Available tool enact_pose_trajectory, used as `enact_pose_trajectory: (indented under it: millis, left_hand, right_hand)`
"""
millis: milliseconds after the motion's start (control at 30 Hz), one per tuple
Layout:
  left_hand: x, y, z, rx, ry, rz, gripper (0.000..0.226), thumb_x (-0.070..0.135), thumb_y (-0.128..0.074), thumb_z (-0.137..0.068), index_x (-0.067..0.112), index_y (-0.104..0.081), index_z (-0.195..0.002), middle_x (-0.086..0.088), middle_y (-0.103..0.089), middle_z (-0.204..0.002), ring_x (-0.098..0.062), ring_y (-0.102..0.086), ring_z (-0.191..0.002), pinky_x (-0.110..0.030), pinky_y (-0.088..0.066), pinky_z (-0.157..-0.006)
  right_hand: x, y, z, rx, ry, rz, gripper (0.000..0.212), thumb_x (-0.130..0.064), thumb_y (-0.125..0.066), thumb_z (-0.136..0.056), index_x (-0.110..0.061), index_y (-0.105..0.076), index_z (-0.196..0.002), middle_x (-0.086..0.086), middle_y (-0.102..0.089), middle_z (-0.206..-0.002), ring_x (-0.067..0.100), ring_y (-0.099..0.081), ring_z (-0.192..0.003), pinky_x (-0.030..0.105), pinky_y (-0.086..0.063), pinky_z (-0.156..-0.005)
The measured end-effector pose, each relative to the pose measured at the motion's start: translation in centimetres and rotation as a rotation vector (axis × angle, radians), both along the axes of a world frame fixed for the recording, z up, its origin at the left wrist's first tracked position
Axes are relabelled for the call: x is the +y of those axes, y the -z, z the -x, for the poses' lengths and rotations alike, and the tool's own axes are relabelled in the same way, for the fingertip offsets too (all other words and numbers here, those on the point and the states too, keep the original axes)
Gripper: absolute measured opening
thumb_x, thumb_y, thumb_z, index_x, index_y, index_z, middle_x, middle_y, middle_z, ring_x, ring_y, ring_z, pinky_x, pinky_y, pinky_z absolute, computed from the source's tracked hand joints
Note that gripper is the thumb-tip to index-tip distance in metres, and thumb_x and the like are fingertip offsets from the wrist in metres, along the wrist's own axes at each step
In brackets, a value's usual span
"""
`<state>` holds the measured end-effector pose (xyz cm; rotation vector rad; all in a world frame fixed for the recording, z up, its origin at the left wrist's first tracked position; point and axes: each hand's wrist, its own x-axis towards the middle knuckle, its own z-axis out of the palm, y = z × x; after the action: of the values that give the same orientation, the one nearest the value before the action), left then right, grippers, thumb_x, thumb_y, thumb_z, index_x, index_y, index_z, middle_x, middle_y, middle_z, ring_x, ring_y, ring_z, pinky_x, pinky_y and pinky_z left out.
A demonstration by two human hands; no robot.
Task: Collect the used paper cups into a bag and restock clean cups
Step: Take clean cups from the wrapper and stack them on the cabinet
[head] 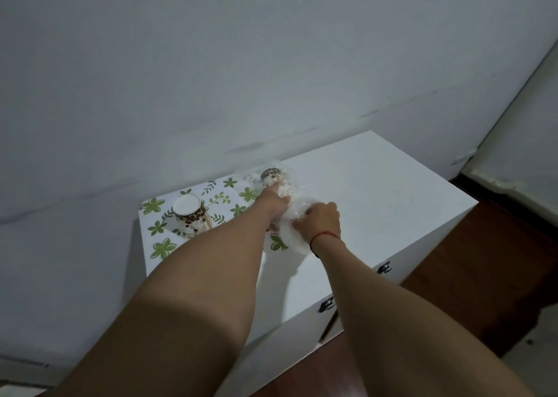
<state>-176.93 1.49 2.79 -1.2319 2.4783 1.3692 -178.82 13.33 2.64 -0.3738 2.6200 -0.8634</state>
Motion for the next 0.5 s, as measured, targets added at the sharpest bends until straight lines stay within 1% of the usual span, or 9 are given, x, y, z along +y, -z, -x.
enact_pose_trajectory:
  millis: [67,100,200,233,267,333,367,433,500]
  left_hand:
    - [-0.1,0.3,0.2,0.017,0.000,-0.012,0.061,0.031,-0.044,-0.101,0.029,-0.015,-0.154,-0.008,-0.019,-0.161,-0.033,-0.034,-0.141,-0.038,-0.040,-0.109]
    - [-0.1,0.5,0.3,0.024,0.005,-0.036,0.062,0.033,-0.044,-0.100,0.030,-0.013,-0.154,-0.008,-0.018,-0.161,-0.033,-0.034,-0.141,-0.039,-0.039,-0.111]
    - [-0.1,0.5,0.5,0.039,0.001,-0.108,0.066,0.036,-0.046,-0.098,0.035,-0.011,-0.154,-0.007,-0.019,-0.161,-0.035,-0.039,-0.138,-0.044,-0.042,-0.109]
    - [-0.2,0.4,0.7,0.045,0.008,-0.117,0.066,0.035,-0.047,-0.098,0.034,-0.011,-0.154,-0.007,-0.018,-0.161,-0.035,-0.038,-0.138,-0.044,-0.041,-0.110]
    - [-0.4,0.1,1.0,0.049,0.020,-0.119,0.066,0.032,-0.048,-0.099,0.034,-0.012,-0.154,-0.007,-0.017,-0.161,-0.034,-0.035,-0.140,-0.043,-0.039,-0.111]
    - [-1.0,-0.2,1.6,0.051,0.047,-0.102,0.064,0.026,-0.049,-0.099,0.033,-0.017,-0.153,-0.006,-0.020,-0.160,-0.032,-0.035,-0.140,-0.041,-0.039,-0.112]
    - [-1.3,-0.3,1.7,0.050,0.064,-0.084,0.063,0.023,-0.049,-0.099,0.032,-0.019,-0.153,-0.006,-0.022,-0.160,-0.031,-0.037,-0.139,-0.040,-0.040,-0.111]
    - [-1.3,-0.6,1.7,0.039,0.097,-0.043,0.061,0.019,-0.050,-0.098,0.028,-0.023,-0.152,-0.007,-0.026,-0.158,-0.030,-0.042,-0.136,-0.038,-0.041,-0.110]
    - [-1.3,-0.7,1.7,0.045,0.107,-0.019,0.061,0.018,-0.051,-0.098,0.028,-0.025,-0.152,-0.008,-0.028,-0.157,-0.030,-0.048,-0.131,-0.038,-0.046,-0.105]
  right_hand:
    - [-0.5,-0.2,0.1,-0.026,-0.046,-0.023,0.048,-0.035,-0.060,-0.082,-0.005,-0.061,-0.119,0.013,-0.055,-0.124,0.029,-0.055,-0.117,0.033,-0.048,-0.095]
    - [-0.8,-0.1,0.1,-0.060,-0.074,-0.019,0.048,-0.036,-0.059,-0.082,-0.006,-0.061,-0.119,0.012,-0.060,-0.121,0.029,-0.058,-0.115,0.031,-0.048,-0.092]
    - [-1.8,0.9,0.8,-0.105,-0.173,-0.070,0.054,-0.049,-0.055,-0.074,-0.015,-0.062,-0.116,0.006,-0.068,-0.111,0.026,-0.065,-0.108,0.026,-0.050,-0.084]
    - [-2.1,0.9,1.2,-0.113,-0.197,-0.082,0.055,-0.052,-0.053,-0.072,-0.016,-0.062,-0.114,0.005,-0.069,-0.109,0.025,-0.065,-0.108,0.026,-0.051,-0.084]
    - [-2.0,0.8,1.5,-0.112,-0.211,-0.075,0.054,-0.051,-0.053,-0.074,-0.016,-0.061,-0.115,0.004,-0.067,-0.111,0.025,-0.064,-0.110,0.027,-0.051,-0.085]
    - [-1.6,-0.1,1.9,-0.148,-0.185,-0.056,0.048,-0.041,-0.055,-0.082,-0.013,-0.058,-0.122,0.007,-0.063,-0.118,0.027,-0.060,-0.113,0.029,-0.046,-0.087]
    - [-1.2,0.0,2.4,-0.171,-0.173,-0.037,0.047,-0.037,-0.057,-0.084,-0.011,-0.058,-0.123,0.009,-0.062,-0.117,0.028,-0.060,-0.110,0.029,-0.045,-0.084]
    - [0.0,0.4,3.0,-0.215,-0.170,0.012,0.039,-0.031,-0.060,-0.084,-0.008,-0.061,-0.116,0.008,-0.060,-0.104,0.026,-0.057,-0.095,0.028,-0.042,-0.076]
    - [1.0,0.5,3.4,-0.227,-0.214,0.046,0.029,-0.030,-0.062,-0.084,-0.009,-0.063,-0.104,0.005,-0.056,-0.095,0.024,-0.053,-0.087,0.027,-0.041,-0.071]
